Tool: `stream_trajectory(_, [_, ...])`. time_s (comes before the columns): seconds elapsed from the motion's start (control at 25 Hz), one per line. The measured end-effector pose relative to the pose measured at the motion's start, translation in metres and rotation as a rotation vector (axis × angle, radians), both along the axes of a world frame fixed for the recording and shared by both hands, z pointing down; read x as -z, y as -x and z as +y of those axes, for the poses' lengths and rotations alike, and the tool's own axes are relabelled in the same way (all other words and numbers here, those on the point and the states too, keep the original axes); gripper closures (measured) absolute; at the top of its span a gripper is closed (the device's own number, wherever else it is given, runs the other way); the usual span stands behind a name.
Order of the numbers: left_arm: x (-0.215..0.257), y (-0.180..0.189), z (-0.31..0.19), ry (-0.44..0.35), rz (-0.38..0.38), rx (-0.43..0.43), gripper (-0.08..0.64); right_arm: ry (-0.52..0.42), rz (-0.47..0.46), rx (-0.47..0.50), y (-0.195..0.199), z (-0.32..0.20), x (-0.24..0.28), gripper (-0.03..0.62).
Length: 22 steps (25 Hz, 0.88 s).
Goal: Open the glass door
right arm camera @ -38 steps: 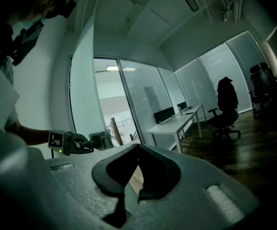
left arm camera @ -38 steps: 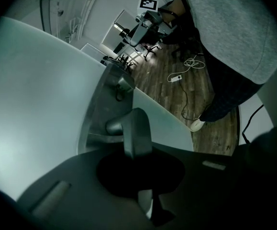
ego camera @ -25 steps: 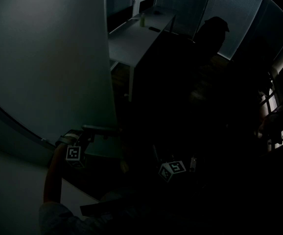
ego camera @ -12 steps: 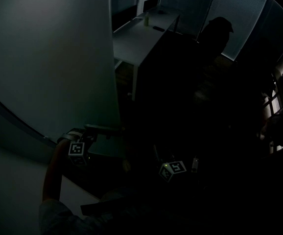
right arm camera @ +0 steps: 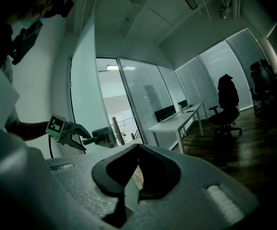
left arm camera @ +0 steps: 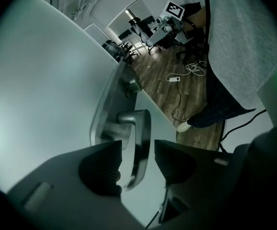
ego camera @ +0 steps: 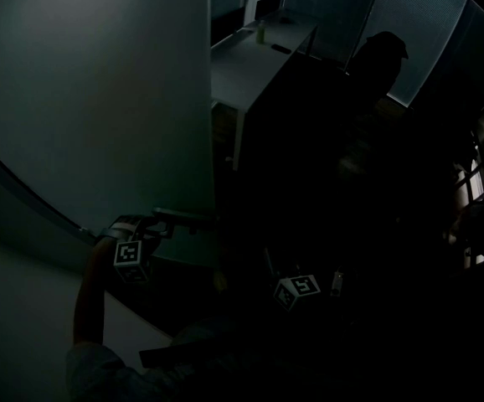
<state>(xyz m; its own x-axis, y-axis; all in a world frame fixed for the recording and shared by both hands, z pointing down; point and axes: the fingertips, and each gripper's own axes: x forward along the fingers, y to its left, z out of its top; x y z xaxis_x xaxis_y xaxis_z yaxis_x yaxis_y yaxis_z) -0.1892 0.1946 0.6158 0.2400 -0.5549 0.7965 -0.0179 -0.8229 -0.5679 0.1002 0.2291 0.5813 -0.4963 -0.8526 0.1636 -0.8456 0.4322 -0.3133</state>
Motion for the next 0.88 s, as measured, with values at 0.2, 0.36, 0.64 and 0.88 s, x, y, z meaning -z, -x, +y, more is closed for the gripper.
stream_trajectory(0.2, [0.015, 0.001, 0.014, 0.01, 0.123, 0.058, 0.336, 0.004, -0.005, 0.012, 0.008, -0.001, -0.003, 0.589])
stream_trajectory(0.36, [0.035, -0.005, 0.029, 0.039, 0.303, 0.112, 0.334, 0.005, 0.006, 0.019, 0.01, 0.0, -0.003, 0.589])
stream_trajectory(0.64, [0.045, -0.011, 0.04, 0.065, 0.567, 0.195, 0.334, 0.003, 0.008, 0.024, 0.014, -0.001, 0.0, 0.591])
stream_trajectory(0.88, [0.072, -0.034, 0.05, 0.077, 0.859, 0.232, 0.336, 0.008, 0.01, 0.032, 0.017, 0.0, 0.002, 0.589])
